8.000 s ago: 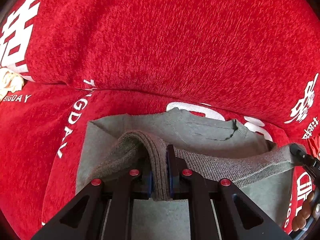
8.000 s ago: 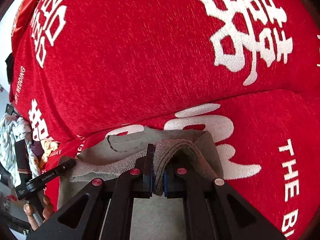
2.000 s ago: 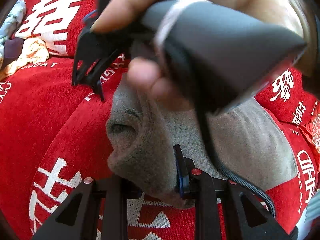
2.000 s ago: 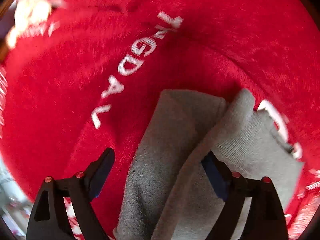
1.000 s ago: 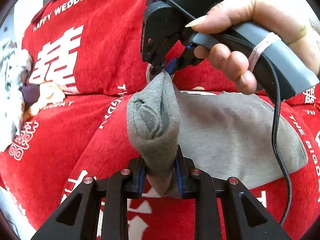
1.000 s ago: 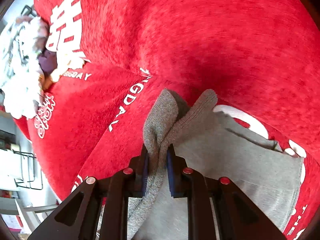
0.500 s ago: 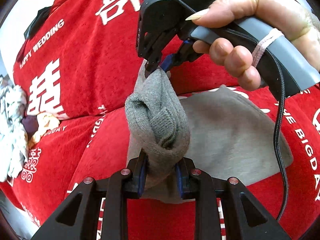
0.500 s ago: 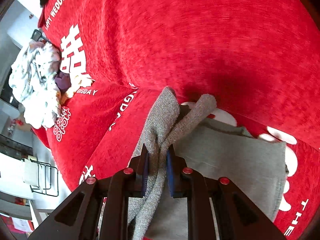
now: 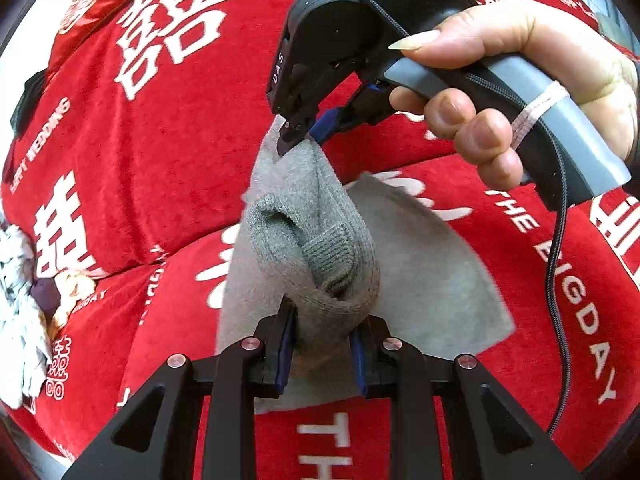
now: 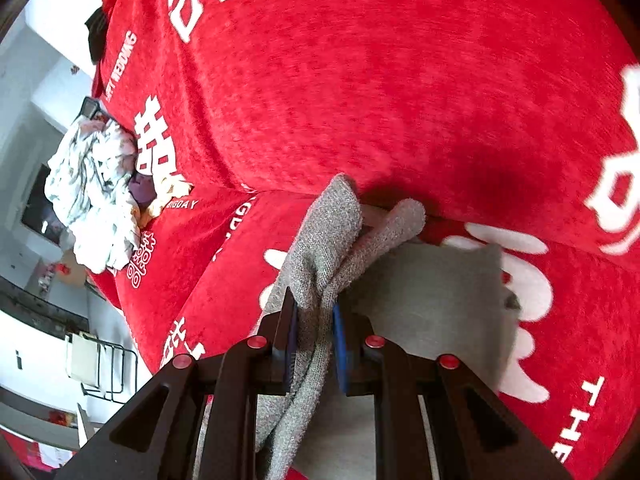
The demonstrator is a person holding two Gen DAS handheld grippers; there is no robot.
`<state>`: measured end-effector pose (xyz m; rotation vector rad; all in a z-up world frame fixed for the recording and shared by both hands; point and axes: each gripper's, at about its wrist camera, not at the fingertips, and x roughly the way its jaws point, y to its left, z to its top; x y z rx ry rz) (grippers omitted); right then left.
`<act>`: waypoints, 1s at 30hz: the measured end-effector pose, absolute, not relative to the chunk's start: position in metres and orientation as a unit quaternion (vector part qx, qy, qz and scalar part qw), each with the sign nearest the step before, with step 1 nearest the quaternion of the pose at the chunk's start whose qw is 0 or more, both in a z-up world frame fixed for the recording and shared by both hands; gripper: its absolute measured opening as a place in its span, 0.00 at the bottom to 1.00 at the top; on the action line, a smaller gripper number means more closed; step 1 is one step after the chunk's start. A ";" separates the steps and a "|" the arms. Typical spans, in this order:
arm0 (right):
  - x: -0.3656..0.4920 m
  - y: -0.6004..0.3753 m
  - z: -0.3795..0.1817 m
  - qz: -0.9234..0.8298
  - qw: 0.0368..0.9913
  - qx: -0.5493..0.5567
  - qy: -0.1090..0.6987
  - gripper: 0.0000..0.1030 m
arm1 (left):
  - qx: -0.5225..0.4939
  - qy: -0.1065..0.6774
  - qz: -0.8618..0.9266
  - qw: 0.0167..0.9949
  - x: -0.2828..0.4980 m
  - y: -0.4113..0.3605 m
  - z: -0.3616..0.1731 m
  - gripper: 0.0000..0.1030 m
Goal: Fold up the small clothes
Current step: 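Hold the grey sock with the left gripper while the right gripper grasps its other end, then open the left gripper and release the sock onto the bedspread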
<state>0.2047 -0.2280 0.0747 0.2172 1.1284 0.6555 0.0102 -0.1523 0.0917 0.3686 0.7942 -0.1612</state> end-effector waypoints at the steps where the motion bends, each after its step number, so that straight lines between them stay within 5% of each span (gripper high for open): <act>1: 0.204 -0.234 0.073 0.304 0.789 0.105 0.523 0.17 | 0.181 0.387 -0.082 0.900 0.010 -0.160 0.090 0.25; 30: 0.201 -0.349 -0.033 0.280 0.767 0.245 0.523 0.17 | 0.280 0.417 -0.098 0.859 0.011 -0.250 0.027 0.25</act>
